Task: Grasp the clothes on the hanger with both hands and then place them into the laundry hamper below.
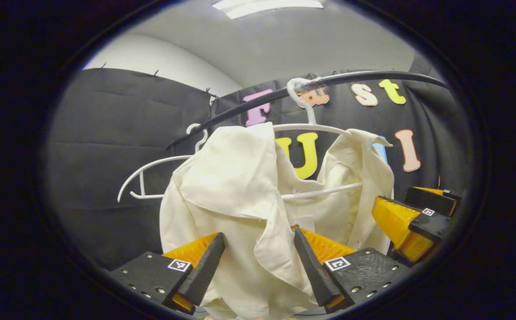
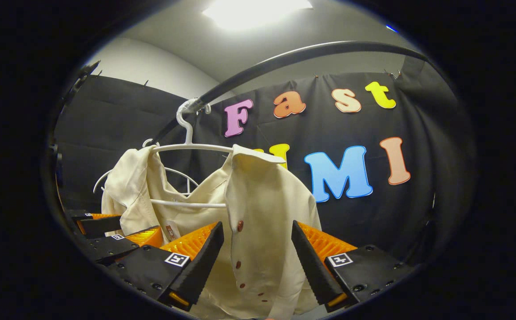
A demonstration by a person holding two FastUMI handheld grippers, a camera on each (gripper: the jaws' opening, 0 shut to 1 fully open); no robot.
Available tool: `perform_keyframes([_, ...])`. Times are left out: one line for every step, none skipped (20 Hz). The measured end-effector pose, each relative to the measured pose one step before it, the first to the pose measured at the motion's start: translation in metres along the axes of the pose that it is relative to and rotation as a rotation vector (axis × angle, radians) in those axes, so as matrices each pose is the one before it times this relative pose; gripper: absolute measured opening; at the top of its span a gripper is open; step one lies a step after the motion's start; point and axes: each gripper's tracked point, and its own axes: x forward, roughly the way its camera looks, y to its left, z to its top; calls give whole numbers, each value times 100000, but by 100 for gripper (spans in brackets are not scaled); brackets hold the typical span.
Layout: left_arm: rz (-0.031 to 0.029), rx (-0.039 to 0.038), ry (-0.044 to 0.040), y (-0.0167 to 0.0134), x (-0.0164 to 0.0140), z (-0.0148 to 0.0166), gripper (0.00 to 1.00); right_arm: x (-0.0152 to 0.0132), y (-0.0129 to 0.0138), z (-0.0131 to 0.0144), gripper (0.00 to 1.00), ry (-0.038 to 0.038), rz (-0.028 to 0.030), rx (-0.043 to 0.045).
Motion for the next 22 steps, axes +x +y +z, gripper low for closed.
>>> perform_keyframes([1138, 495, -355, 19, 226, 22, 93, 551, 156, -263, 97, 274, 665, 426])
perform_keyframes([1256, 542, -242, 49, 218, 4, 93, 601, 126, -219, 97, 245, 546, 511])
perform_keyframes([1371, 112, 14, 85, 163, -56, 93, 651, 113, -211, 97, 262, 154, 811])
perform_keyframes([1128, 78, -24, -68, 248, 29, 93, 634, 68, -150, 97, -152, -229, 991])
perform_keyframes([1551, 233, 343, 0, 214, 49, 93, 677, -19, -369, 97, 184, -268, 914])
perform_keyframes([852, 491, 430, -197, 208, -38, 93, 521, 28, -372, 97, 182, -200, 765])
perform_keyframes([1273, 718, -106, -137, 300, 87, 93, 545, 12, -294, 97, 93, -339, 611])
perform_keyframes([1488, 384, 385, 81, 542, -282, 93, 517, -376, -106, 96, -111, -1054, 850])
perform_keyframes([1401, 369, 591, 93, 127, -119, 92, 489, -385, -224, 95, 331, -1385, 618])
perform_keyframes([1047, 403, 809, -5, 214, -136, 93, 484, -369, -235, 88, 512, -1080, 301])
perform_keyframes([383, 633, 503, -21, 243, -280, 93, 308, -58, -58, 91, 51, -127, 463])
perform_keyframes([2324, 368, -508, 598, 78, 225, 89, 492, -253, -65, 72, 350, -668, 111])
perform_keyframes([396, -722, -410, 356, 87, -108, 77, 222, -323, -193, 63, 381, -574, -266])
perform_keyframes([-453, -1020, 39, 275, -14, -85, 68, 176, -595, -61, 55, 550, -1238, -280])
perform_keyframes([-314, -1024, 148, 231, -187, -71, 59, 343, -32, 66, 50, 223, -85, 550])
perform_keyframes([-659, -960, 186, 87, 29, 64, 59, 297, -242, 124, 36, -298, -943, 177])
perform_keyframes([3863, 767, -600, 1137, 79, -9, 59, 116, -829, 262, 24, -757, -3313, -998])
perform_keyframes([2247, -19, -299, 984, -31, 9, 41, -109, -851, 492, 4, -1449, -3820, -1603])
perform_keyframes([-3439, -199, 974, -565, 378, -315, 23, 189, 21, 176, 4, -466, -145, -1563])
perform_keyframes([-4136, 806, 1608, -298, 609, -234, 16, 94, 312, 215, 4, -288, 1494, -1503])
perform_keyframes([-961, 43, -17, 69, -626, -30, 22, -119, 970, 19, 1, 726, 2739, -2199])
perform_keyframes([-548, 429, -1077, 54, -229, 551, 4, -88, 31, 83, 1, 68, 510, -2342])
